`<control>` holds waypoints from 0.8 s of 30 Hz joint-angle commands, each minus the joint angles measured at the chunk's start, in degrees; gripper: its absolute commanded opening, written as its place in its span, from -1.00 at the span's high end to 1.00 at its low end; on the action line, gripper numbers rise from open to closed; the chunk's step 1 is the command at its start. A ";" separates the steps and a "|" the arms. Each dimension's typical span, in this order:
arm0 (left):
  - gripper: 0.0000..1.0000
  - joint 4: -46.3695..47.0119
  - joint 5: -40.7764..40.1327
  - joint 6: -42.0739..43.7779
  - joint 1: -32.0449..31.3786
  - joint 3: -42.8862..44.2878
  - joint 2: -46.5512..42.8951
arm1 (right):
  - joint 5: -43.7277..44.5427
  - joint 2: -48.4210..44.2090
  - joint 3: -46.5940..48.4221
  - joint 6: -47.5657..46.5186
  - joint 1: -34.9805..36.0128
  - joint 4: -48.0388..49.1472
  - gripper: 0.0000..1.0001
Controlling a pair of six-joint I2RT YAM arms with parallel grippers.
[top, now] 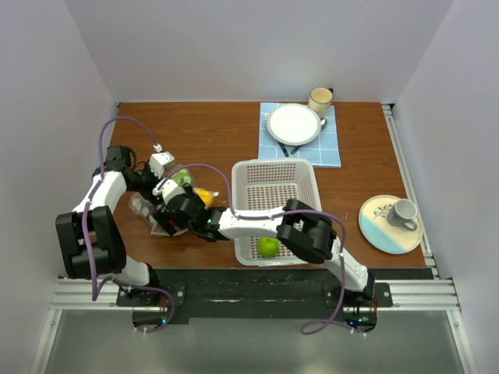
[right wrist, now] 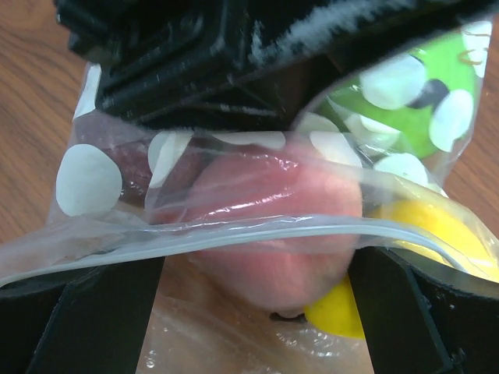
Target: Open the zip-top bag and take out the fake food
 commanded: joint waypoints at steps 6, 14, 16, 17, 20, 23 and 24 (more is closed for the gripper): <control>-0.22 -6.62 0.80 -3.34 -3.50 -3.27 3.08 | -1.03 -3.14 -2.25 3.29 -0.21 4.53 -0.58; -0.14 -0.91 -2.98 -6.85 -1.13 -0.55 6.76 | -0.59 -14.92 -13.48 5.22 0.41 1.73 -0.31; -0.12 0.05 -3.77 -7.64 -0.60 0.59 7.64 | -0.50 -17.73 -15.95 5.58 0.41 0.24 -0.31; -0.12 0.41 -4.38 -8.08 -0.34 0.86 7.82 | -0.33 -18.61 -16.75 5.58 0.50 -0.12 -0.31; -0.12 0.85 -4.91 -8.70 -0.34 1.39 7.39 | -0.50 -22.29 -19.38 5.58 0.67 -0.47 -0.17; -0.12 0.76 -5.00 -8.96 -0.34 1.39 6.51 | 0.28 -28.00 -21.41 5.31 1.20 -1.26 -0.15; -0.12 0.68 -5.09 -8.97 -0.25 1.39 6.42 | 2.64 -29.85 -22.11 4.96 1.20 -1.79 -0.15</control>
